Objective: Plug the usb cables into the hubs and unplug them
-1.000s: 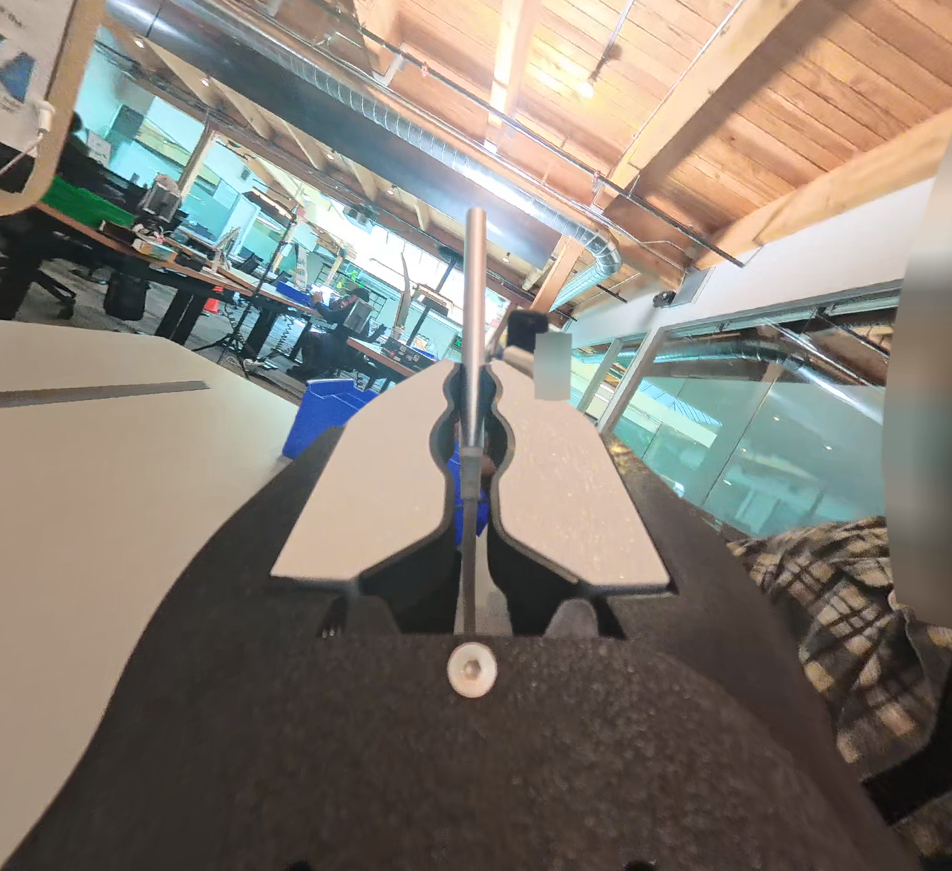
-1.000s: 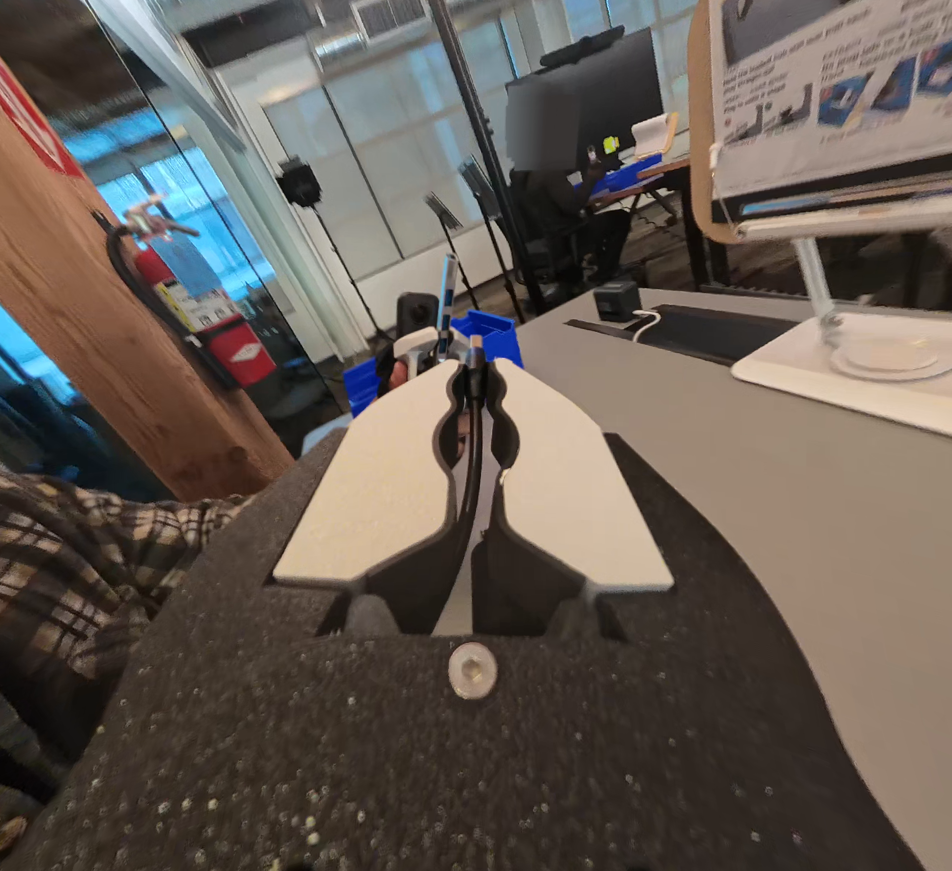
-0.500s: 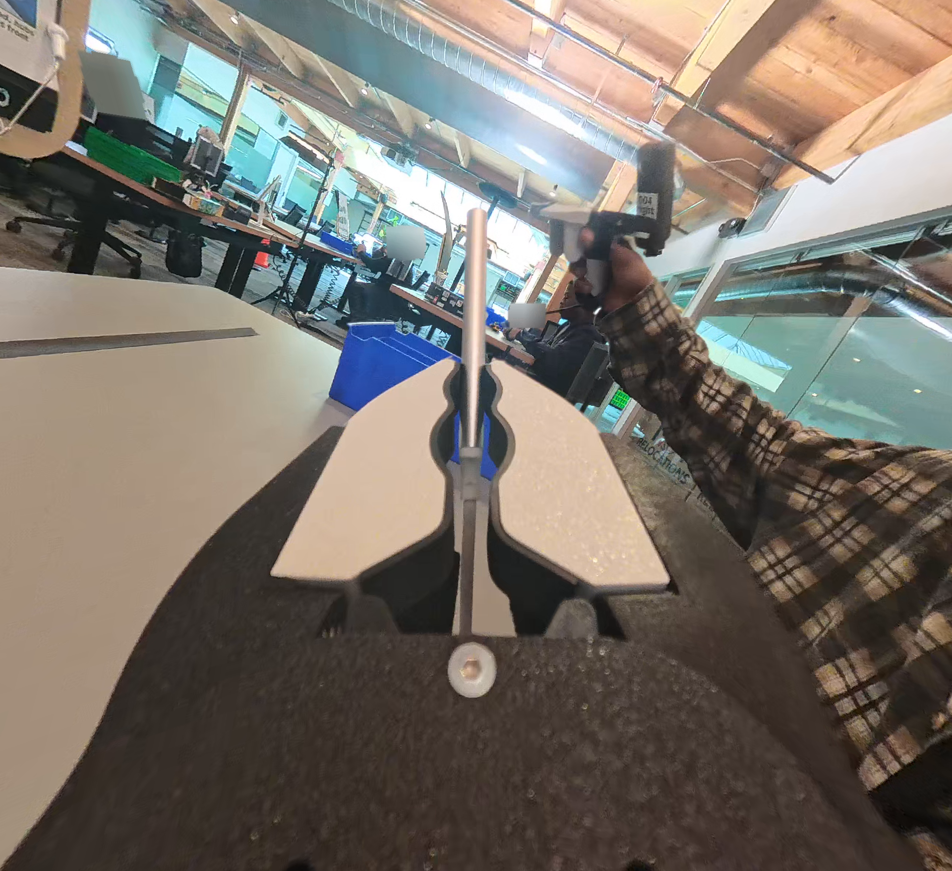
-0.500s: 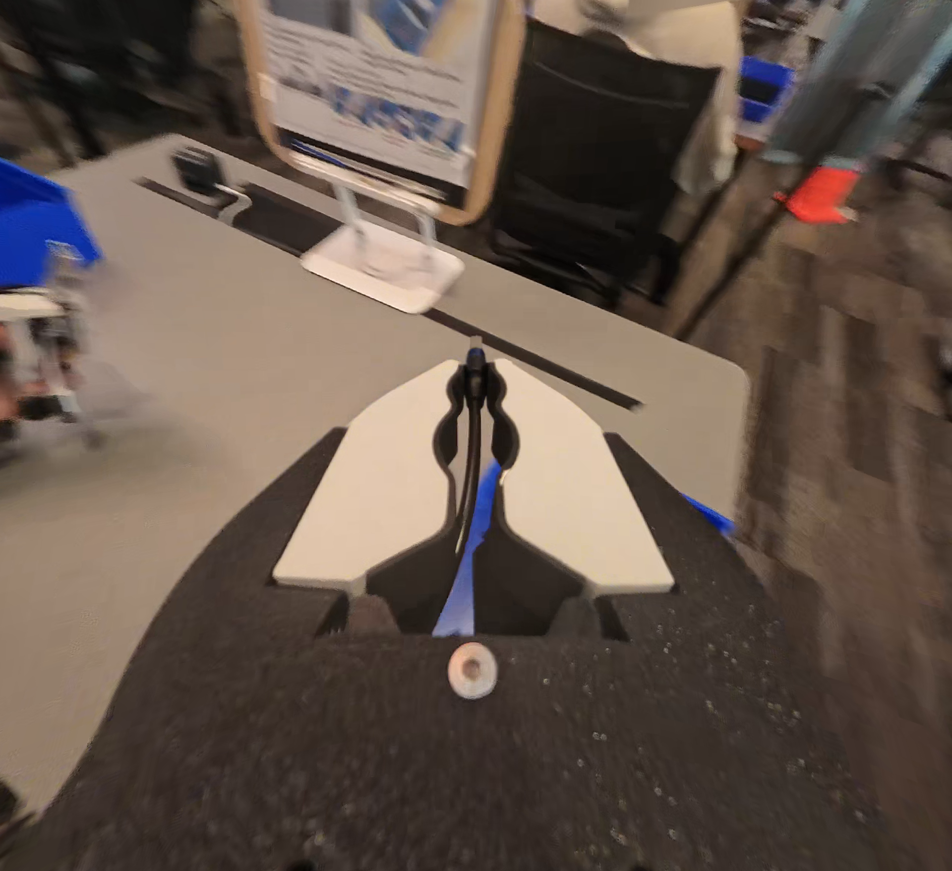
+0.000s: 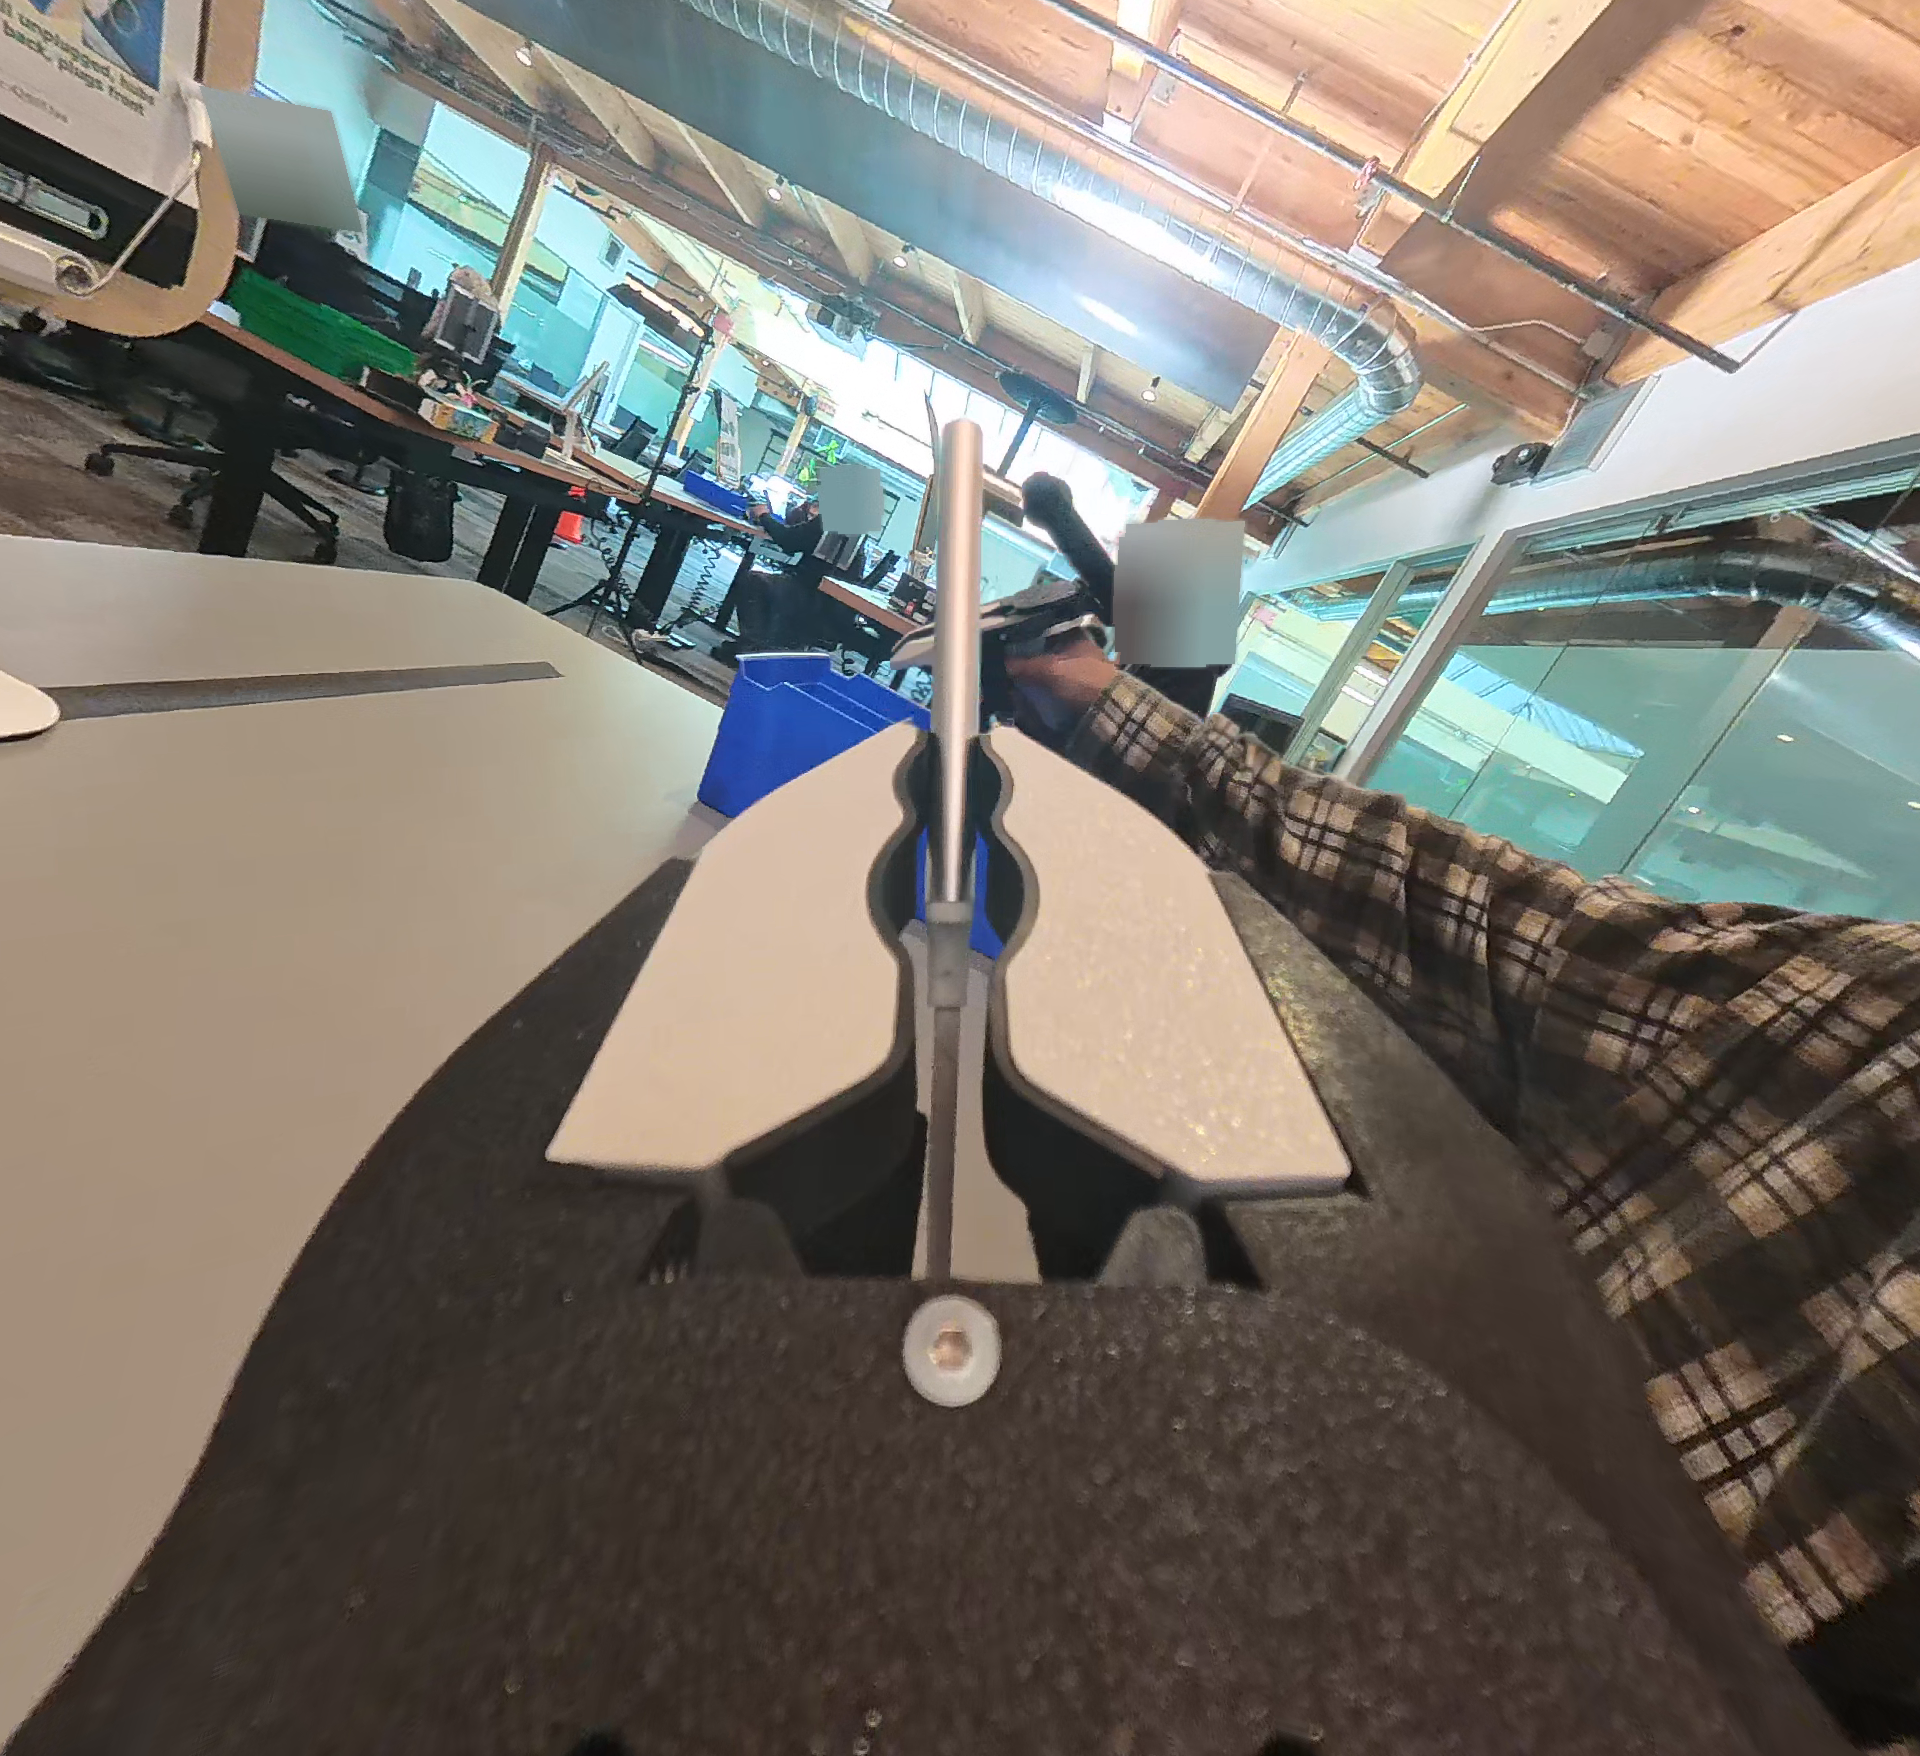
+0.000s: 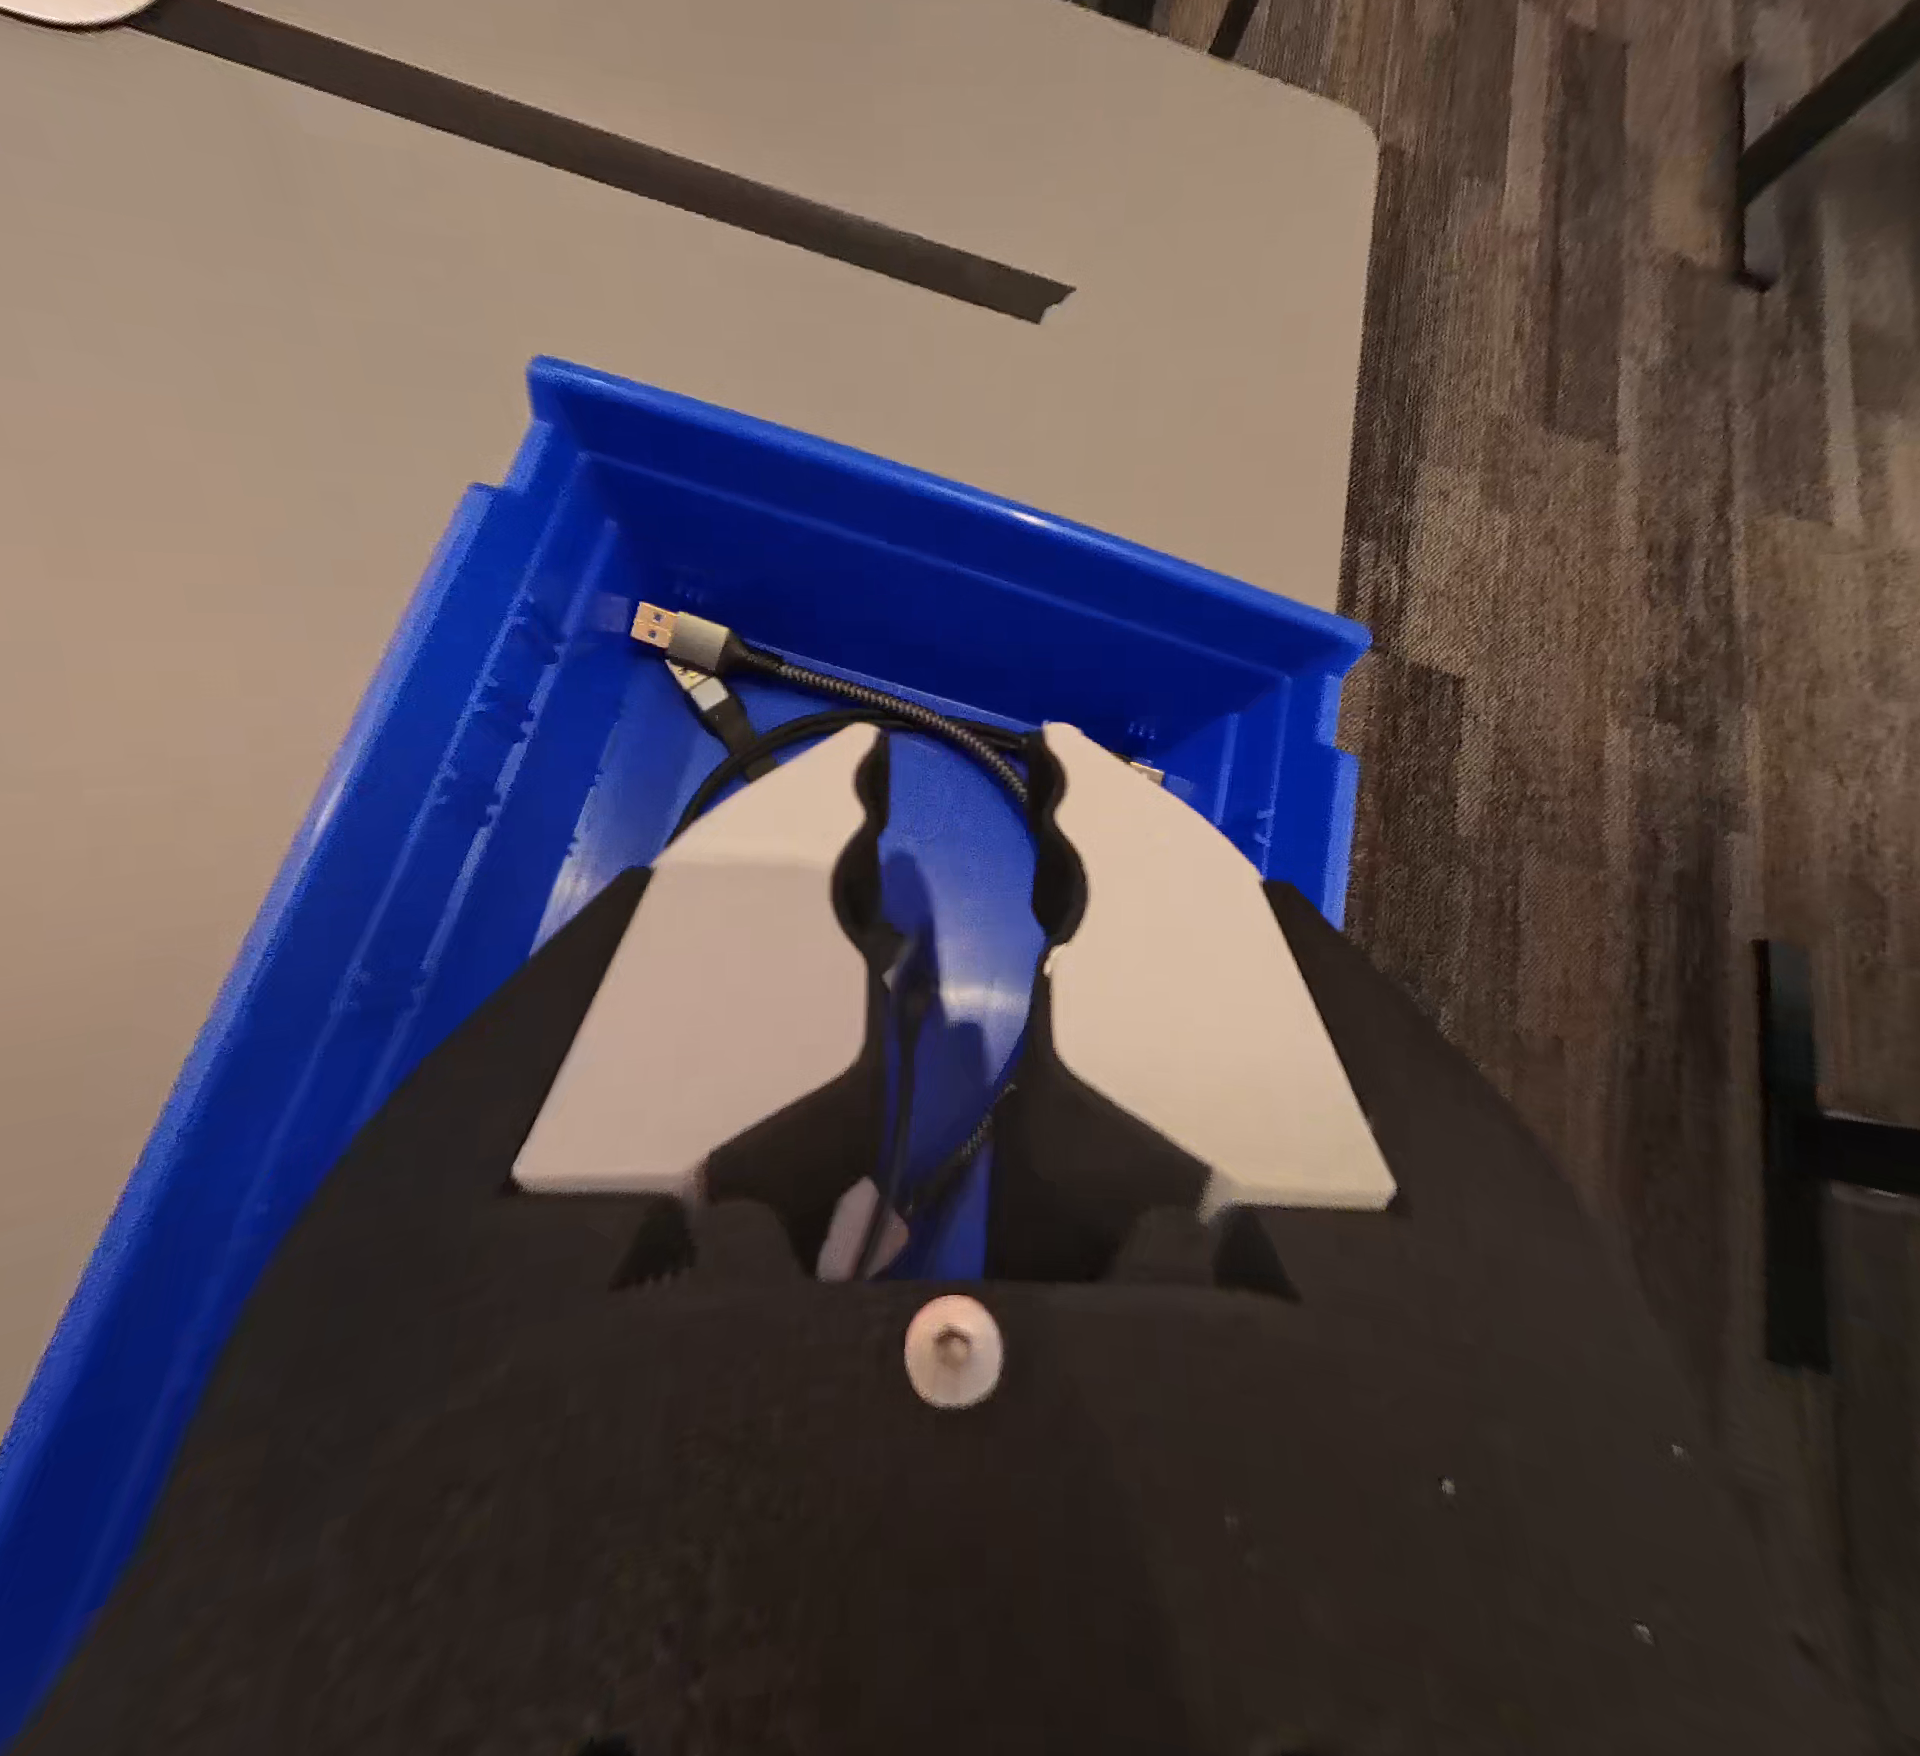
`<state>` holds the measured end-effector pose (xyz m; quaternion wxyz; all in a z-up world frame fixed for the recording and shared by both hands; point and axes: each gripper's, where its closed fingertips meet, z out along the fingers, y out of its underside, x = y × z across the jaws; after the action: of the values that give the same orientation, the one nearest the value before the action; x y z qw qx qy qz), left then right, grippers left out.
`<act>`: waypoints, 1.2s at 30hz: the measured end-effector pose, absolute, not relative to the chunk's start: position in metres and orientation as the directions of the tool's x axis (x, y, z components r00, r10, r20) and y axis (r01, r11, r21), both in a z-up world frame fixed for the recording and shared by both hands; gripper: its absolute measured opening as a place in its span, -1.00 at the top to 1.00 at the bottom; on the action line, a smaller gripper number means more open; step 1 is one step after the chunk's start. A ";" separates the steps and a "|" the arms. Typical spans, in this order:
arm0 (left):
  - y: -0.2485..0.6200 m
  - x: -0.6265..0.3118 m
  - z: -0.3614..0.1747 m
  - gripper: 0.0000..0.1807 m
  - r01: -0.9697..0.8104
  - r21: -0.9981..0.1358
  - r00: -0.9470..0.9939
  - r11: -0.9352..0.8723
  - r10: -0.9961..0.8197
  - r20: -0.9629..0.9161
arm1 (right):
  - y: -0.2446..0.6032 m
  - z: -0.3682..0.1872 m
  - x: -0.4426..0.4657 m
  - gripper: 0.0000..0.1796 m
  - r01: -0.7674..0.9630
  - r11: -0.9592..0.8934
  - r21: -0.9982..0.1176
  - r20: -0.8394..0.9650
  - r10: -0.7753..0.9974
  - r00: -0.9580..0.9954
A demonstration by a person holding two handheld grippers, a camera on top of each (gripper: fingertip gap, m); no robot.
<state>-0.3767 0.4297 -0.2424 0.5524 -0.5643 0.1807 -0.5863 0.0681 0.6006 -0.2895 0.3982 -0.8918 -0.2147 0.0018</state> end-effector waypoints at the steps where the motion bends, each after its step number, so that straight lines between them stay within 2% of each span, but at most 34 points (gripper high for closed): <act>1: 0.430 -0.377 -0.242 0.93 0.443 -0.836 0.248 -0.323 -0.852 0.461 | 0.604 -0.294 0.068 0.64 0.372 -0.594 -0.714 0.159 0.379 0.912; 5: 0.431 -0.379 -0.242 0.93 0.447 -0.834 0.250 -0.323 -0.851 0.463 | 0.611 -0.284 0.063 0.34 0.347 -0.560 -0.752 0.147 0.371 0.917; 7: 0.431 -0.379 -0.242 0.93 0.447 -0.833 0.246 -0.325 -0.851 0.464 | 0.608 -0.252 0.047 0.32 0.319 -0.474 -0.821 0.129 0.391 0.911; 9: 0.430 -0.377 -0.242 0.93 0.442 -0.836 0.241 -0.326 -0.854 0.461 | 0.594 -0.210 0.007 0.36 0.256 -0.345 -0.903 0.059 0.490 0.870; 11: 0.428 -0.374 -0.242 0.93 0.436 -0.838 0.234 -0.327 -0.859 0.456 | 0.563 -0.171 -0.057 0.42 0.143 -0.240 -0.960 -0.058 0.672 0.738; 14: 0.424 -0.369 -0.241 0.93 0.423 -0.849 0.225 -0.317 -0.870 0.438 | 0.501 -0.139 -0.158 0.47 0.001 -0.207 -0.978 -0.190 0.896 0.403; 17: 0.421 -0.364 -0.242 0.93 0.407 -0.857 0.215 -0.317 -0.878 0.427 | 0.452 -0.149 -0.240 0.43 0.015 -0.240 -0.971 -0.235 0.962 0.137; 21: 0.417 -0.360 -0.239 0.93 0.402 -0.863 0.198 -0.307 -0.891 0.409 | 0.425 -0.184 -0.316 0.42 0.092 -0.286 -0.954 -0.289 0.957 -0.028; 25: 0.414 -0.358 -0.238 0.93 0.398 -0.866 0.189 -0.303 -0.897 0.400 | 0.422 -0.198 -0.350 0.46 0.092 -0.345 -0.934 -0.353 0.931 -0.094; 33: 0.413 -0.355 -0.238 0.93 0.393 -0.867 0.180 -0.307 -0.899 0.400 | 0.419 -0.202 -0.365 0.57 0.102 -0.343 -0.934 -0.354 0.927 -0.125; 36: 0.411 -0.353 -0.237 0.93 0.388 -0.870 0.178 -0.303 -0.902 0.394 | 0.419 -0.203 -0.366 0.68 0.096 -0.353 -0.931 -0.363 0.923 -0.129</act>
<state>-0.3533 0.4111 -0.2375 0.5410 -0.5446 0.2359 -0.5959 -0.3657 0.4186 -0.2031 0.3447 -0.5629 -0.4523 0.5998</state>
